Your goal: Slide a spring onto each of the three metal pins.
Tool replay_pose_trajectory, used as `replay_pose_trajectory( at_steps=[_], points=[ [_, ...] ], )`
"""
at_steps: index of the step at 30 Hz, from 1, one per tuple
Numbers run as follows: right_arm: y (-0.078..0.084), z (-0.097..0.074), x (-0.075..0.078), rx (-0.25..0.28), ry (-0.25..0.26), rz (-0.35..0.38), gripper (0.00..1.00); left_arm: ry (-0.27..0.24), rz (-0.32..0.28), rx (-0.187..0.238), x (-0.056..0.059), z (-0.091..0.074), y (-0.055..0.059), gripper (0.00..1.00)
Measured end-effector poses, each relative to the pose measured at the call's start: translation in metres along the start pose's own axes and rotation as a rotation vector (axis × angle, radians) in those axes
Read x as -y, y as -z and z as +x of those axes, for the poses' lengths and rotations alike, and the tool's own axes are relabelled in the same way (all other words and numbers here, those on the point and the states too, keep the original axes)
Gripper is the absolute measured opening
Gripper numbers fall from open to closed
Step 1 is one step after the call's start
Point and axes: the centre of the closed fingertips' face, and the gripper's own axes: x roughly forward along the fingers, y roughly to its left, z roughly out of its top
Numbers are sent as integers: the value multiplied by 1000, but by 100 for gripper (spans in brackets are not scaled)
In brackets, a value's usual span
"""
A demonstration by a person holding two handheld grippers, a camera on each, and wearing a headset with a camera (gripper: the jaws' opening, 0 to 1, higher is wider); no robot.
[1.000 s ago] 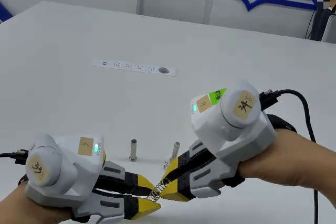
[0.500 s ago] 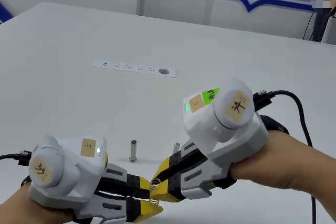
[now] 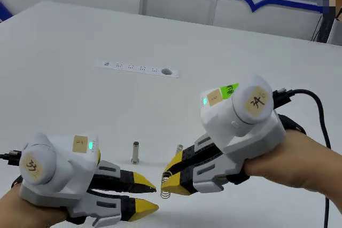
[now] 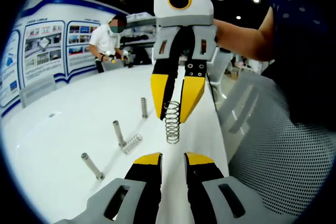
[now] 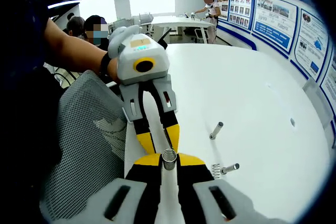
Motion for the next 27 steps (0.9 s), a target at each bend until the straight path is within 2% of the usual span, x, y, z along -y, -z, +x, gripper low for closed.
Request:
replay_pose_trajectory(
  at_steps=[8,18,22,27],
  points=[
    [3,-20,30,55,107,52,12,-66,-53,10,-12,-16,11,20],
    [-3,-34,64,133,240,88,12,-128,-104,17,-18,-25,19,24],
    [-4,-35,75,149,276,99,12,-147,-120,22,-20,-27,21,26],
    [-3,-32,86,157,298,117,12,-181,-146,29,-25,-33,24,31]
  ],
)
